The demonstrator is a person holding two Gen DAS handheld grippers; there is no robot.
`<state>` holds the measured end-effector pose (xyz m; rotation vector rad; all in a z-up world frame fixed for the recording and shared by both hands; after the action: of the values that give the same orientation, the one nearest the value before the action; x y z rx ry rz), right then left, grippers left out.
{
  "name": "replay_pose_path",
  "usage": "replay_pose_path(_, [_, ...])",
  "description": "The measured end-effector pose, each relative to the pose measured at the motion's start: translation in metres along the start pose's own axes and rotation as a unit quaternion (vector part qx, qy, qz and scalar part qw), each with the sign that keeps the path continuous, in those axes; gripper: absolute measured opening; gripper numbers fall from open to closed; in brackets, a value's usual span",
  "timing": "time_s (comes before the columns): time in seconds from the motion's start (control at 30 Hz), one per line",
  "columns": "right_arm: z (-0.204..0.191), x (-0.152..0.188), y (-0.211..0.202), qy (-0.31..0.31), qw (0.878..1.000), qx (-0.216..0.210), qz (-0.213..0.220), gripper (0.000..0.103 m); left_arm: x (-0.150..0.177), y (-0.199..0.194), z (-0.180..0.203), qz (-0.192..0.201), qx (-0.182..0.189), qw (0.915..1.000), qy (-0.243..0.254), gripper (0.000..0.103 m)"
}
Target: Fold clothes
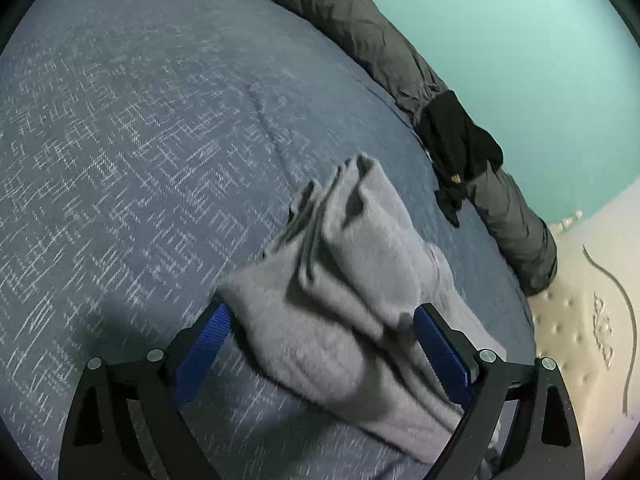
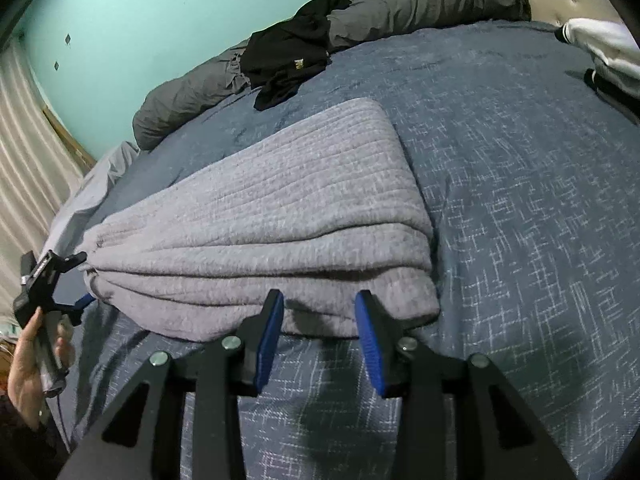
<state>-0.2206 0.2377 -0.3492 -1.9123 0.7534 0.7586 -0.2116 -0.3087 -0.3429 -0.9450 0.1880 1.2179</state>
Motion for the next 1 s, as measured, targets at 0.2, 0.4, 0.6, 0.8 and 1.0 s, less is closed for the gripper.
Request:
replay_pose_path(0.2, [0.002, -0.001, 0.006, 0.003, 1.0, -0.006, -0.01, 0.037, -0.001, 0.019, -0.004, 0.002, -0.011, 0.9999, -0.009, 0.096])
replay_pose_path(0.4, [0.006, -0.001, 0.006, 0.014, 1.0, -0.016, -0.01, 0.037, -0.002, 0.021, 0.004, 0.014, -0.007, 0.9998, 0.009, 0.088])
replay_pose_path(0.6, [0.009, -0.001, 0.007, 0.02, 1.0, -0.02, -0.011, 0.037, -0.003, 0.015, 0.023, 0.027, 0.012, 0.9984, 0.048, 0.054])
replay_pose_path(0.8, [0.011, -0.002, 0.008, 0.023, 0.999, -0.023, -0.011, 0.038, -0.006, 0.006, 0.036, 0.037, 0.028, 0.9965, 0.07, 0.033])
replay_pose_path(1.0, [0.014, -0.01, 0.0, 0.026, 0.999, -0.027, 0.002, 0.038, -0.009, -0.007, 0.051, 0.047, 0.051, 0.9944, 0.079, 0.023])
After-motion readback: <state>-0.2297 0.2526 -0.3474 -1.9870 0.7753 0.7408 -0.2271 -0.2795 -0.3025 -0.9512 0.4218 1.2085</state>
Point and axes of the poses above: each gripper's, at about its wrist camera, not at the fingertips, and y roughly the way its jaws point, z to its right, x to its underside, the point moved 1 cm from there along y, roughly the way its jaws point, and after that the axes turned 14 degrees about z, right-handed, at the moved point
